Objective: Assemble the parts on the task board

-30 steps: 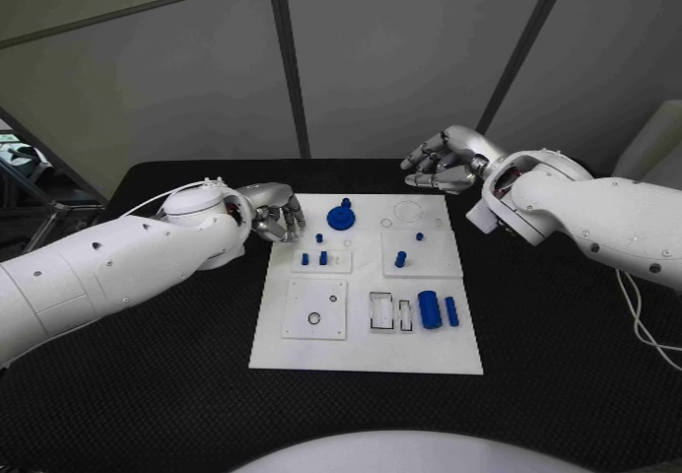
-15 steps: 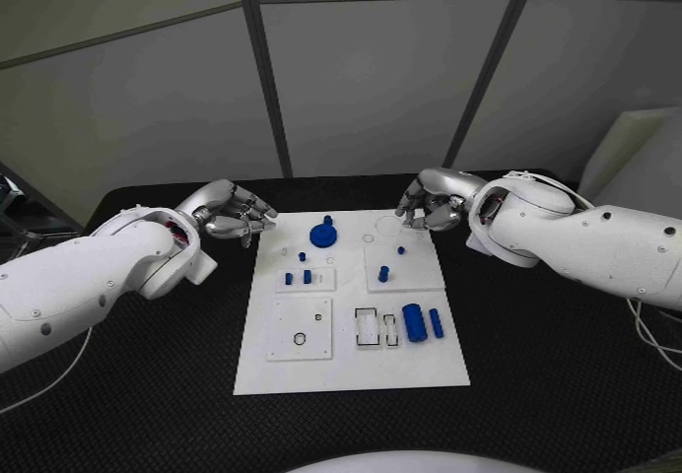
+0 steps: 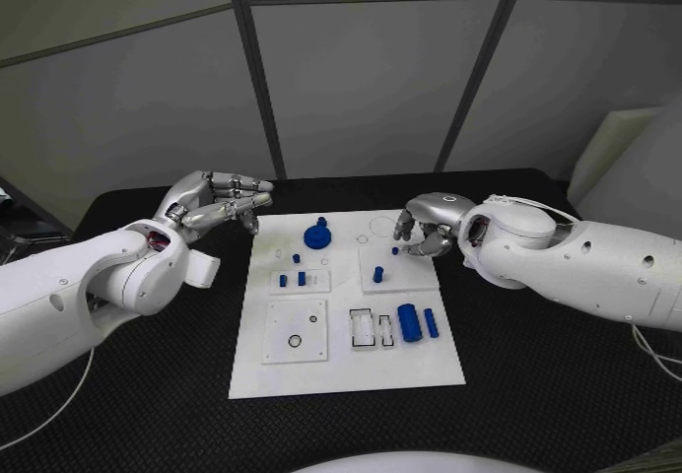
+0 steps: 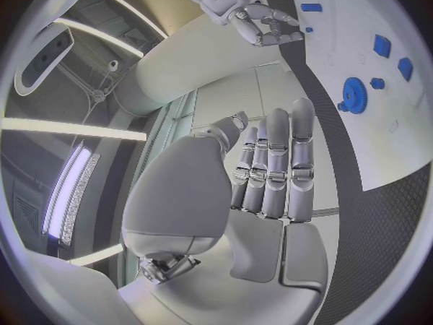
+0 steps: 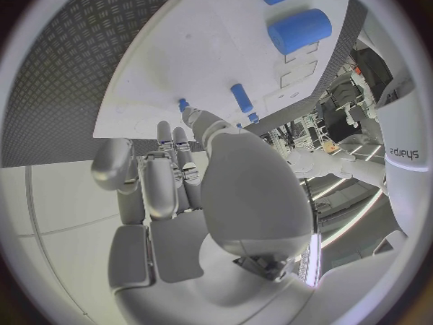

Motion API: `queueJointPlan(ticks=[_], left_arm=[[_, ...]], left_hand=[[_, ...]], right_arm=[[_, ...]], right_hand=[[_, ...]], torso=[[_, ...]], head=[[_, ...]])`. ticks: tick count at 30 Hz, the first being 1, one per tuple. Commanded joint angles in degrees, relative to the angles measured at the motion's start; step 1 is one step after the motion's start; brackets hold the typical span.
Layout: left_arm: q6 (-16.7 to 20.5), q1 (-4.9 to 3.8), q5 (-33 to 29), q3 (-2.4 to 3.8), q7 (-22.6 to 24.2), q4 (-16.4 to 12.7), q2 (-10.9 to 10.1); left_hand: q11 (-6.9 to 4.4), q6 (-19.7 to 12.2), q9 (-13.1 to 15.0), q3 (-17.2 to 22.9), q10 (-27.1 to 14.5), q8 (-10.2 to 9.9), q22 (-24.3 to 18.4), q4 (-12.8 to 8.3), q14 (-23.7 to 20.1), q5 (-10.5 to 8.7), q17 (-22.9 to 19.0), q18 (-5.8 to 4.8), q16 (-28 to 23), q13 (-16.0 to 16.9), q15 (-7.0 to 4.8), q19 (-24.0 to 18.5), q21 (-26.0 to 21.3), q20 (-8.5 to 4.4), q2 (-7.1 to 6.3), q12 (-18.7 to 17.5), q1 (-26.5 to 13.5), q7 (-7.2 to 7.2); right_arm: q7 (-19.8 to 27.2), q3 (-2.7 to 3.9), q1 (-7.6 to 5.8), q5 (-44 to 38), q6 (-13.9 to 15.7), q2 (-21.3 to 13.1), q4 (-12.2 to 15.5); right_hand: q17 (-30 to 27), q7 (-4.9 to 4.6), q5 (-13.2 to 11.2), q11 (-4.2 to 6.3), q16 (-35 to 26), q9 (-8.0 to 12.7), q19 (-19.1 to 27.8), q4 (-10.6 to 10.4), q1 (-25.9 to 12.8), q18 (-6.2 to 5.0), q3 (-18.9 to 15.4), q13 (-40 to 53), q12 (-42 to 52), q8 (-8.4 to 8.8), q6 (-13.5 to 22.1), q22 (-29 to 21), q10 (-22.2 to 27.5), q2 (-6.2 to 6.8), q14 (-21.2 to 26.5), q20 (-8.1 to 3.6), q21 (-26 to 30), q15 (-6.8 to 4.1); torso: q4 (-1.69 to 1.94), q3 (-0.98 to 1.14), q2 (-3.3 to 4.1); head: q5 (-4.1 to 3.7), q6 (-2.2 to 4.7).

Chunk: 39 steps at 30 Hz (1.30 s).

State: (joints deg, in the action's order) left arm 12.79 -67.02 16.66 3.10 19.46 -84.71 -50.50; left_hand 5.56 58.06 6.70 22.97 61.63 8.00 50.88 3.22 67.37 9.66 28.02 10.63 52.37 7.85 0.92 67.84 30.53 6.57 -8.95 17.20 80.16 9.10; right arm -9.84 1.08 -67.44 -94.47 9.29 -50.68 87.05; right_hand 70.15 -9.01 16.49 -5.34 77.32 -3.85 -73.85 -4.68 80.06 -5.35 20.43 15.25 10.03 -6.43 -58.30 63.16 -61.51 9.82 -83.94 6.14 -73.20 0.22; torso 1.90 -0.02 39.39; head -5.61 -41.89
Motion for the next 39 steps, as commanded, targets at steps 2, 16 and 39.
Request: queueJointPlan(ticks=[2,16,39], left_arm=[[0.12,-0.02,-6.64,0.05,4.39,-1.25,-0.36],[0.41,0.01,-7.24,0.05,4.8,-2.6,-0.82],[0.56,0.01,-7.26,0.05,4.33,-1.91,-0.65]], left_hand=[[-0.07,0.04,-0.08,-0.23,-0.39,0.28,-0.04,-0.12,-0.27,-0.25,-0.05,-0.16,-0.25,0.07,0.0,-0.48,-0.22,-0.07,0.56,0.16,0.3,0.22],[-0.03,-0.03,-0.14,-0.35,-0.52,0.29,-0.16,-0.34,-0.39,-0.24,-0.16,-0.15,-0.28,0.09,0.0,-0.48,-0.38,-0.08,0.71,0.29,0.61,0.3],[0.04,-0.13,-0.2,-0.53,-0.68,0.26,-0.24,-0.4,-0.47,-0.27,-0.24,-0.17,-0.3,0.08,0.05,-0.47,-0.49,-0.07,0.73,0.35,0.66,0.39]], right_arm=[[-1.33,-0.02,0.59,-2.95,-1.25,0.56,0.29],[-2.2,-0.02,1.53,-3.82,-0.39,2.52,-0.82],[-5.04,-0.01,1.57,-7.7,-1.68,3.26,-1.16]], right_hand=[[-0.03,-0.15,-0.18,-0.12,-0.12,-0.02,-0.07,-0.06,-0.26,-0.28,0.2,-0.48,-0.51,0.44,0.42,0.1,0.28,0.27,-2.48,0.41,-0.22,0.38],[0.09,-0.24,-0.28,-0.21,0.12,-0.14,-0.14,0.29,0.36,-0.29,0.95,-2.07,-1.04,0.9,0.04,0.29,-0.09,0.02,-2.5,0.57,-0.34,0.49],[0.96,1.1,-6.44,1.62,1.28,-1.25,-2.07,5.42,5.43,0.36,8.17,-4.3,0.61,-0.81,-6.74,4.32,-8.08,-3.46,-2.72,-0.84,-3.2,-1.08]], torso=[[0.04,0.12,0.1],[0.14,0.23,0.08],[0.1,0.22,0.01]], head=[[-0.06,-0.12],[0.0,-0.8],[0.1,-1.32]])
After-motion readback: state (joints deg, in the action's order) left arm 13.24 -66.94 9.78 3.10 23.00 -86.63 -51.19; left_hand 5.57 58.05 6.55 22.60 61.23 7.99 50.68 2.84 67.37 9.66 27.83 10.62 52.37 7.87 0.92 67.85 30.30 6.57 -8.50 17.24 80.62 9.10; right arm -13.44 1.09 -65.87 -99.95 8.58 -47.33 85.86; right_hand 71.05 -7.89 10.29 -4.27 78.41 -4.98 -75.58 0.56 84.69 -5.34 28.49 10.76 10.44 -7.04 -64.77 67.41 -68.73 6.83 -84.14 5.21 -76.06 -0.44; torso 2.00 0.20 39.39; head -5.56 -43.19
